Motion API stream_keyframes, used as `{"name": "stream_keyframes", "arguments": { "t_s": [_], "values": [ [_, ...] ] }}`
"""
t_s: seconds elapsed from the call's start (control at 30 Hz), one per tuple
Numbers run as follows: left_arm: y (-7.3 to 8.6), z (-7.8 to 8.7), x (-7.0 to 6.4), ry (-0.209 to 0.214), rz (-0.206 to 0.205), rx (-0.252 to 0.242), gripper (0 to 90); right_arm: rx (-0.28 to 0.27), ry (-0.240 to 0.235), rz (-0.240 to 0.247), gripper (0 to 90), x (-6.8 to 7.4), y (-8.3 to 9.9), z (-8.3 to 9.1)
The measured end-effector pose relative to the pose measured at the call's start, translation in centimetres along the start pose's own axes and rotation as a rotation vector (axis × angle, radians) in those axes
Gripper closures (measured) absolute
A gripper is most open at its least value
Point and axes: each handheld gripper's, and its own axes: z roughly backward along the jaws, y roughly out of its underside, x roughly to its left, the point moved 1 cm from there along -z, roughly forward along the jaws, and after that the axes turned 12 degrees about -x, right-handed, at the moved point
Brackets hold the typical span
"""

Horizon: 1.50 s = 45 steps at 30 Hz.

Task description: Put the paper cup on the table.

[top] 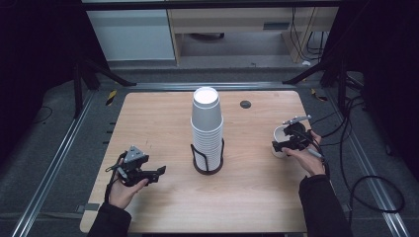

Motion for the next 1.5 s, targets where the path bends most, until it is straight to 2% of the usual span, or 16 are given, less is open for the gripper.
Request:
{"name": "stream_keyframes", "arguments": {
  "t_s": [0.27,0.63,0.73,0.9,1.03,1.23,1.37,1.5],
  "values": [
    [0.0,0.0,0.0,-0.002,0.001,0.000,17.6,0.020,-0.004,0.030,7.1,0.4,0.2,-0.5],
    [0.0,0.0,0.0,0.003,-0.004,-0.001,17.1,0.029,-0.056,0.005,2.8,0.6,0.0,-0.3],
    [-0.1,0.1,0.0,0.002,-0.004,-0.002,17.0,0.008,-0.061,-0.007,2.4,0.6,-0.2,0.2],
    [-0.1,0.1,-0.1,0.005,-0.006,-0.002,16.9,-0.024,-0.075,-0.001,1.4,0.9,-0.8,1.4],
    [-0.1,0.0,-0.1,0.008,-0.004,0.002,16.7,-0.069,-0.093,0.016,1.4,1.4,-1.9,2.8],
    [-0.1,0.1,-0.2,0.008,-0.009,0.000,16.6,-0.152,-0.090,0.037,1.4,2.0,-3.1,5.3],
    [-0.3,0.3,-0.1,0.006,-0.007,-0.006,16.4,-0.184,-0.074,0.032,1.8,2.1,-2.9,6.9],
    [-0.4,0.5,-0.1,0.000,-0.012,-0.006,16.2,-0.217,-0.057,0.018,1.9,1.9,-1.8,8.6]
  ]
}}
